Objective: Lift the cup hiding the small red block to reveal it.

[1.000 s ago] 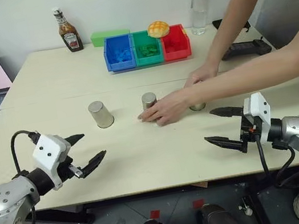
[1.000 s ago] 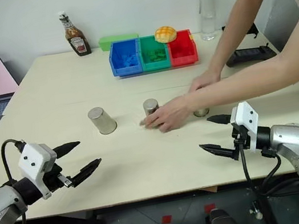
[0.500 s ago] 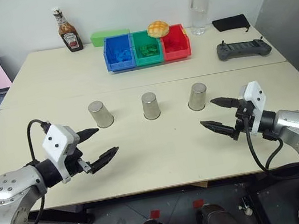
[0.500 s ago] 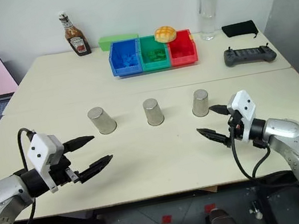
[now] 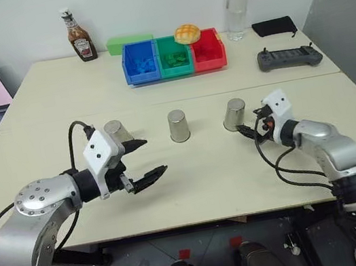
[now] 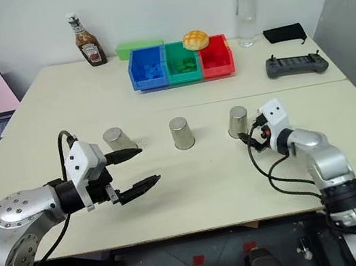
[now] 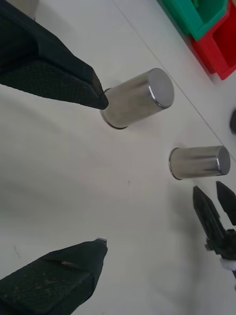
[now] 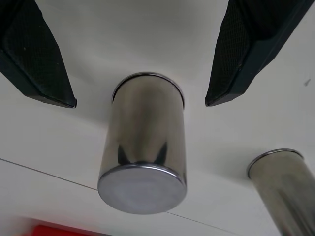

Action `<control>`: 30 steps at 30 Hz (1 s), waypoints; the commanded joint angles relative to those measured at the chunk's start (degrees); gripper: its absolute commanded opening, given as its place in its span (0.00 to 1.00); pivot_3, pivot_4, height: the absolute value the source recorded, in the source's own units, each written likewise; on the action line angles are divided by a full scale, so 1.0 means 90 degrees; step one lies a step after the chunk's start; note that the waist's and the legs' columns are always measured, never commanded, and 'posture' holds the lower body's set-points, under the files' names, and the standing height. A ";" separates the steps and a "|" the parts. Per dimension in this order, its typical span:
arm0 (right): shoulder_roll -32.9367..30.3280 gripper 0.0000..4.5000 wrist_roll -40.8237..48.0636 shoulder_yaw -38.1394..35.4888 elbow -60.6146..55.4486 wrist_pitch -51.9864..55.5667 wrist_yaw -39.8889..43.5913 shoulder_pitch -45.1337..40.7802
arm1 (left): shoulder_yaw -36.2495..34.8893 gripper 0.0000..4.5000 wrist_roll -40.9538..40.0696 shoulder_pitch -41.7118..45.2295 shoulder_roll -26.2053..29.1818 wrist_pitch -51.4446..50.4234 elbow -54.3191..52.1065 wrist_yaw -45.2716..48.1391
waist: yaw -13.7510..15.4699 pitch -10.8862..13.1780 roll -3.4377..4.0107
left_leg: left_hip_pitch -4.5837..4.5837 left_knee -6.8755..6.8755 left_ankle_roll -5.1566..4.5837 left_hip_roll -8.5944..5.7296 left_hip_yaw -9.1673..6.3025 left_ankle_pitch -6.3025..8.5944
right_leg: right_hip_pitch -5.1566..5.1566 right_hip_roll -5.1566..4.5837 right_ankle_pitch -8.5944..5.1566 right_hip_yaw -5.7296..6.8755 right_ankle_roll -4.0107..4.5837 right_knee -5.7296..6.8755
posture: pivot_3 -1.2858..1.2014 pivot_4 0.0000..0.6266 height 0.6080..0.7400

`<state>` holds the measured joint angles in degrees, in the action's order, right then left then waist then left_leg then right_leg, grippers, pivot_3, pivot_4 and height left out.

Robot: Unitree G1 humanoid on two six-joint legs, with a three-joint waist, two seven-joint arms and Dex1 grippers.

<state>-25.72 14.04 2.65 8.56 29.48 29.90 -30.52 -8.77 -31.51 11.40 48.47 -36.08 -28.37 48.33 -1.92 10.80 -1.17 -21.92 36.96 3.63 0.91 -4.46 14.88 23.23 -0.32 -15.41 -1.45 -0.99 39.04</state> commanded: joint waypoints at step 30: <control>0.0589 0.61 -0.0159 -0.0812 0.0909 -0.1214 -0.0231 -0.1255 | -0.0035 1.00 0.0108 -0.0211 -0.0085 0.0297 0.0068 -0.0053 | -0.0001 0.0002 0.0004 | -0.0001 -0.0002 0.0000 0.0000 0.0005 0.0000 | 0.0003 0.0000 0.0001 -0.0010 0.0002 0.0000 | 0.52 0.24 1.00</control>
<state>-18.92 11.43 -1.86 23.21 17.02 29.06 -42.60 -8.17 -30.72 9.55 47.71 -34.53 -27.18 47.97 -1.92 10.82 -1.14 -21.93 36.94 3.62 0.91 -4.42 14.88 23.26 -0.32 -15.40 -1.54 -0.97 39.04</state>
